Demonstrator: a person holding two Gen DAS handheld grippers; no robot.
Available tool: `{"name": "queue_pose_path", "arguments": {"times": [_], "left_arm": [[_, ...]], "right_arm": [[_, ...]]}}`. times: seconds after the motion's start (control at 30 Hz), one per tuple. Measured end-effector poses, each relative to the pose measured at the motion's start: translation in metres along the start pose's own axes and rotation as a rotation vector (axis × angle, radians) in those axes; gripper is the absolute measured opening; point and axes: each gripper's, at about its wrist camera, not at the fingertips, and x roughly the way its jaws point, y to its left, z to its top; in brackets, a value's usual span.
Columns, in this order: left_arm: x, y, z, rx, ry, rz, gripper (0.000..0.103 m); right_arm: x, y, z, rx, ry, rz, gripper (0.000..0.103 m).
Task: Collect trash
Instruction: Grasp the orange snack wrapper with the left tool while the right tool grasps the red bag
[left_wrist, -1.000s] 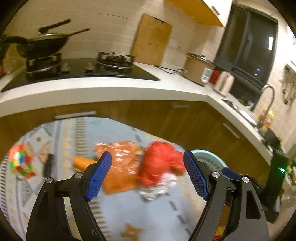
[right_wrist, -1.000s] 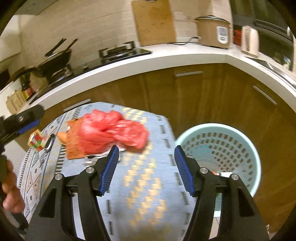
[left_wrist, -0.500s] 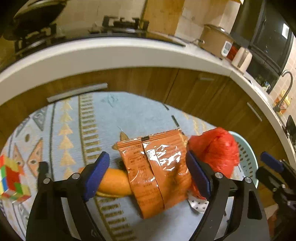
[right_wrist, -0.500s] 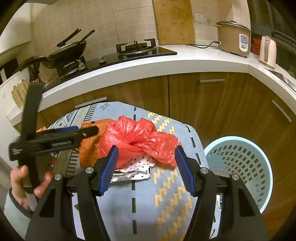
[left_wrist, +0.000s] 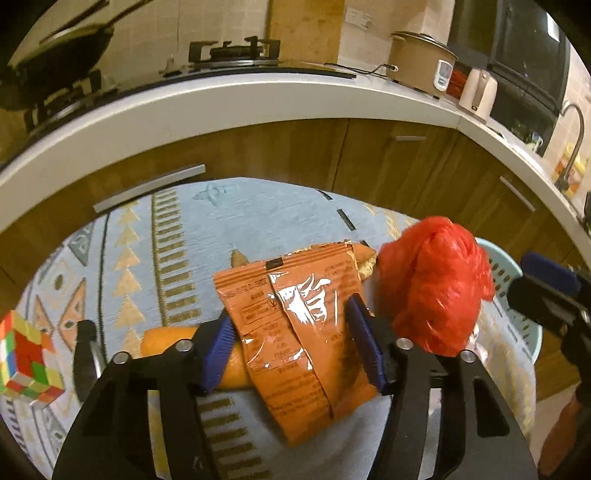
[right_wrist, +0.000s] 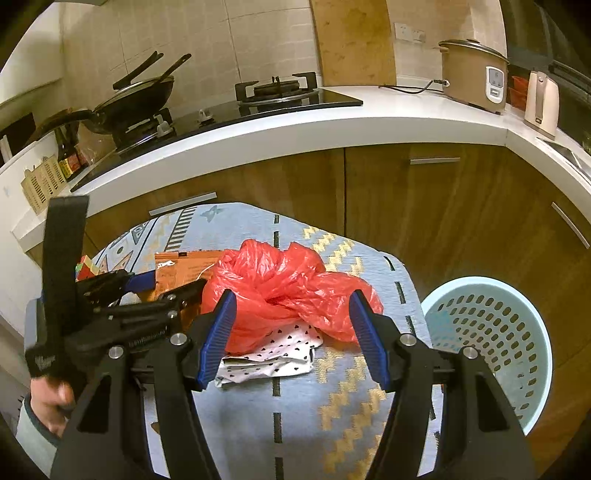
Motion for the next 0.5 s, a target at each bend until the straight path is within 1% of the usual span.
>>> {"name": "queue_pose_path", "arguments": {"times": [0.1, 0.17, 0.2, 0.23, 0.27, 0.33, 0.4, 0.5], "left_arm": [[-0.008, -0.002, -0.004, 0.013, -0.009, 0.017, 0.04], [-0.016, -0.002, -0.007, 0.003, -0.022, 0.003, 0.037], [-0.022, -0.001, -0.008, -0.002, -0.031, 0.0, 0.036], [-0.026, -0.001, -0.009, -0.005, -0.038, -0.002, 0.036], [-0.032, 0.001, -0.01, -0.014, -0.049, -0.01, 0.036], [-0.047, 0.008, -0.013, -0.05, -0.082, -0.035, 0.035], [-0.055, 0.014, -0.015, -0.081, -0.101, -0.035, 0.035], [-0.071, 0.028, -0.022, -0.127, -0.133, -0.025, 0.035]], "right_arm": [[0.003, 0.003, 0.001, 0.001, 0.007, 0.011, 0.06], [0.007, 0.007, 0.001, 0.0, 0.014, 0.023, 0.06], [0.009, 0.01, 0.002, -0.005, 0.02, 0.029, 0.06], [0.012, 0.013, 0.003, -0.009, 0.024, 0.03, 0.063], [0.015, 0.016, 0.004, -0.013, 0.029, 0.034, 0.071], [0.024, 0.023, 0.006, -0.02, 0.049, 0.047, 0.077], [0.033, 0.027, 0.006, -0.024, 0.064, 0.033, 0.077], [0.054, 0.033, 0.003, -0.038, 0.111, -0.027, 0.076]]}}
